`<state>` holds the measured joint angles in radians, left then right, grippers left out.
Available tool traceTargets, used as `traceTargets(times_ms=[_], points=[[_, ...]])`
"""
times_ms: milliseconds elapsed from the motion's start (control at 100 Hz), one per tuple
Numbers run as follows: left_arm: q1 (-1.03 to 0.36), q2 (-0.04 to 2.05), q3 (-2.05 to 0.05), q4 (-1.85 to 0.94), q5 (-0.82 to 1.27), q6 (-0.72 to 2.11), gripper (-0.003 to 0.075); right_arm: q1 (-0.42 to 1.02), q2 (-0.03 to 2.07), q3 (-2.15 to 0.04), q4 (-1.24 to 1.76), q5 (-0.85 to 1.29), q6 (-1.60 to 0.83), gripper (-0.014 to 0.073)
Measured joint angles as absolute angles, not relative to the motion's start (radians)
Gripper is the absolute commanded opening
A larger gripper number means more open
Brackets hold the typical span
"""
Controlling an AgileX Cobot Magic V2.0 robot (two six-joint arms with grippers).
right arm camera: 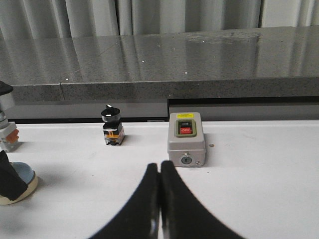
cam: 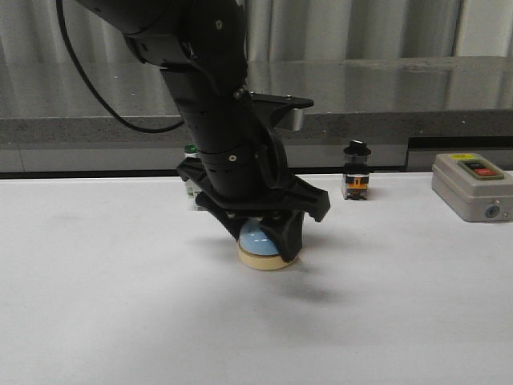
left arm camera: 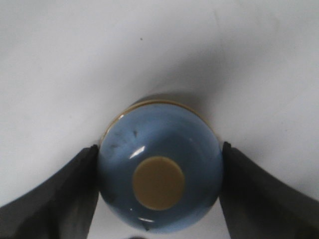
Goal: Place and press bell with both arms
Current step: 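Carry the bell with the left gripper toward the table centre and lower it, then open the left gripper, release the bell, and lift away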
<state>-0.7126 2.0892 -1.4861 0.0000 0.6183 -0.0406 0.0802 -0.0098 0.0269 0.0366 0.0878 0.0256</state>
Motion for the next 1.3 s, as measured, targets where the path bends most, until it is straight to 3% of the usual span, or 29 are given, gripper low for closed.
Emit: traceTargets(times_ms=[140,210,350,600,860,1300], points=[[-0.713,2.089,-1.489,0.0,0.625,-0.041,0.0628,0.08,-0.01,0.027,0.037,0.088,0.026,-0.006],[-0.713,2.089,-1.489,0.0,0.625,-0.041,0.0715,0.08,-0.01,0.027,0.037,0.088,0.026,-0.006],[-0.713,2.089,-1.489,0.0,0.631,-0.041,0.0661,0.08,-0.01,0.028,0.037,0.088,0.026,-0.006],[-0.713,2.06,-1.493,0.0,0.647,-0.041,0.066,0.08,-0.01,0.028,0.037,0.088,0.026,-0.006],[-0.664,1.876,-1.457,0.0,0.639,-0.041,0.066,0.08,-0.01,0.028,0.037,0.088,0.026,-0.006],[-0.336,1.343,-0.975,0.0,0.435,-0.072,0.066,0.08,-0.01,0.028,0.037,0.088,0.026,-0.006]])
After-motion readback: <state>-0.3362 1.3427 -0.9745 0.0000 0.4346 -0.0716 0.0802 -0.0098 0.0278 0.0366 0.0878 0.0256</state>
